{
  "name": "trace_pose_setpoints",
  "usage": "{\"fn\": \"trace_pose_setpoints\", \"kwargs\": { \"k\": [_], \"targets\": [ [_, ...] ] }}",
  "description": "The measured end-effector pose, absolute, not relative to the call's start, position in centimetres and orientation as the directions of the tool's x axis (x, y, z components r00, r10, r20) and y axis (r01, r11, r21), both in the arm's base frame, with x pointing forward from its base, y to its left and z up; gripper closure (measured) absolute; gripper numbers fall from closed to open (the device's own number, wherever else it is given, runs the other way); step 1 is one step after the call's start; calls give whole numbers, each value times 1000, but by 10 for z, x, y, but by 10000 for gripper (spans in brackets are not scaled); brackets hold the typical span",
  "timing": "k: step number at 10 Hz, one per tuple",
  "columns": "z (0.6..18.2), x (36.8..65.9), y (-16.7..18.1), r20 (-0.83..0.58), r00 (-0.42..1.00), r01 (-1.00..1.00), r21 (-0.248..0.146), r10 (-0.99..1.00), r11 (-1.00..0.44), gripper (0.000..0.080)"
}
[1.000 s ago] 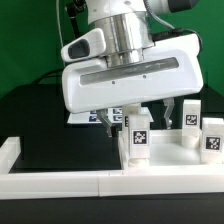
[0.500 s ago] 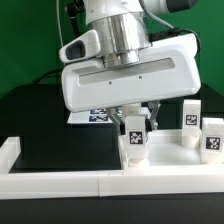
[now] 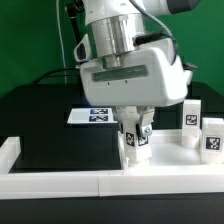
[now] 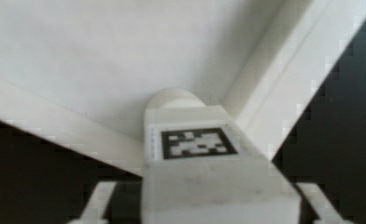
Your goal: Assemble square table
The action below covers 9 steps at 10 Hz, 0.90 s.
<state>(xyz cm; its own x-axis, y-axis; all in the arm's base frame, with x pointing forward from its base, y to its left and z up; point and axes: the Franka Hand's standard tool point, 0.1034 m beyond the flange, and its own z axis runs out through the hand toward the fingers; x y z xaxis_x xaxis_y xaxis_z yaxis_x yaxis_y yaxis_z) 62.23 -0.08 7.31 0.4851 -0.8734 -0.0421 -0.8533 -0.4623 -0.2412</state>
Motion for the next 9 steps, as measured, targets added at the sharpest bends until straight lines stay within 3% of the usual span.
{"fn": "trace_pose_setpoints", "kwargs": {
  "k": [1, 2, 4, 5, 6, 7, 8, 9],
  "targets": [
    [73, 621, -4, -91, 365, -906, -264, -926, -331, 505],
    [73, 620, -4, -159, 205, -952, -261, -966, -159, 505],
    [73, 620, -3, -175, 179, -957, -259, -968, -131, 505],
    [73, 620, 0, -155, 240, -945, -264, -958, -194, 443],
    [75, 621, 12, -97, 406, -892, -258, -909, -371, 236],
    [79, 625, 24, -42, 592, -789, -237, -805, -567, 236],
    [79, 625, 28, -30, 732, -668, -227, -680, -709, 176],
    [79, 626, 25, -11, 757, -638, -232, -654, -734, 158]
  ]
}}
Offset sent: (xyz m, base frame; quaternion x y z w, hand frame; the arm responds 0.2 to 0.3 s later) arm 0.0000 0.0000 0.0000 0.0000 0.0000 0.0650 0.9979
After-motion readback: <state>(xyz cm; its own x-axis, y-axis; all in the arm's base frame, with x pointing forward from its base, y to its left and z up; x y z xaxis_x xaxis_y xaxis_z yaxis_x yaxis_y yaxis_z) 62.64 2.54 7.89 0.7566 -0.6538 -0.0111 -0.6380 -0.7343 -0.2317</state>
